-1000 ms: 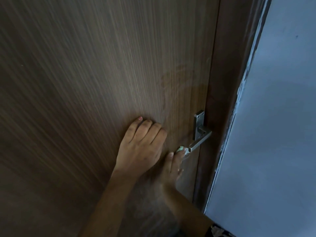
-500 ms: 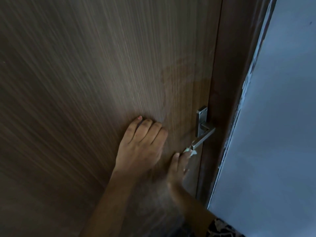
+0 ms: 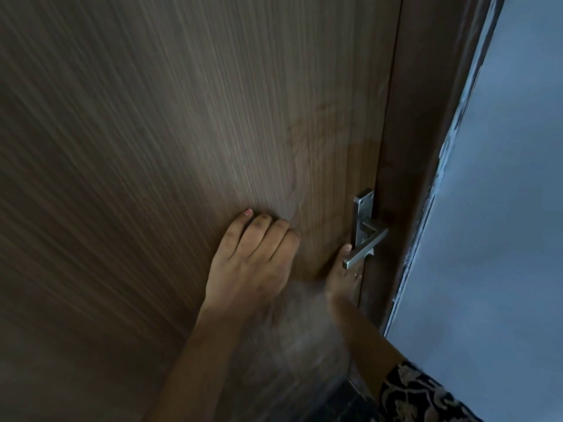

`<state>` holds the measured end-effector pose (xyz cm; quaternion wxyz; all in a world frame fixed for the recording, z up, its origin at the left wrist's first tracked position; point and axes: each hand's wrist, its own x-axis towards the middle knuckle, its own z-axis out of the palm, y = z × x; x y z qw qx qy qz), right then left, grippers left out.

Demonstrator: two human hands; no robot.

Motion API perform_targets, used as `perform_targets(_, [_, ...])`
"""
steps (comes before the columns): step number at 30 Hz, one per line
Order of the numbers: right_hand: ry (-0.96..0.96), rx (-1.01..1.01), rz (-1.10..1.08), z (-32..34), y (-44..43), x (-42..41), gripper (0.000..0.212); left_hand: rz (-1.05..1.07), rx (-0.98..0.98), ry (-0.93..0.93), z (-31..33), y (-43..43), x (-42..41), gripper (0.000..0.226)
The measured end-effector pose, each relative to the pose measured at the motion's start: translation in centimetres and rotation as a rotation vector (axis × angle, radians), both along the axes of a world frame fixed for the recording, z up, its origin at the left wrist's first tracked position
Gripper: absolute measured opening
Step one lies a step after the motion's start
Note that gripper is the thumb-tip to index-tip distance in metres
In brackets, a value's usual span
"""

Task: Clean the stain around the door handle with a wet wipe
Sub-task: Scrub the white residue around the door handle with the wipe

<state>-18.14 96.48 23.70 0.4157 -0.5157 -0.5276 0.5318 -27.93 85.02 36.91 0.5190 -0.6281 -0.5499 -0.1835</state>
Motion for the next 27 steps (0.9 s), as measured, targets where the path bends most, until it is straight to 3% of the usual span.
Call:
perform_targets(3, [-0.007,0.020,-0.179,0.1,0.0,-0.5,0.066,0.015,0.011,0.026,-0.3,0.1,-0.4,0.013])
perform_targets(8, [0.043,-0.049,-0.146,-1.5,-3.2,-2.3,0.094,0.006,0.000,0.030,-0.4,0.3,-0.5,0.013])
perform_targets(10, [-0.002,0.091,-0.142,-2.1,-4.2,-2.1,0.101,0.016,0.011,0.023,-0.4,0.3,-0.5,0.013])
perform_targets(14, [-0.173,0.645,0.122,-3.2,-9.0,-3.4,0.073,-0.028,0.008,-0.001,-0.3,0.0,-0.4,0.012])
perform_targets(17, [-0.344,0.949,0.269,-2.3,-10.6,-4.0,0.066,-0.107,0.004,-0.058,0.0,-0.2,-0.6,0.011])
perform_targets(19, [-0.403,1.037,0.287,-0.1,-9.9,-4.4,0.067,-0.187,-0.029,-0.124,0.4,-0.4,-0.7,0.013])
perform_targets(24, [-0.507,1.152,-0.016,8.4,-3.8,-4.6,0.053,-0.262,-0.027,-0.252,0.9,-0.9,-1.0,0.021])
perform_targets(27, [-0.281,1.010,-0.085,13.9,0.9,-2.9,0.061,-0.254,0.008,-0.247,1.5,-1.2,-1.0,0.022])
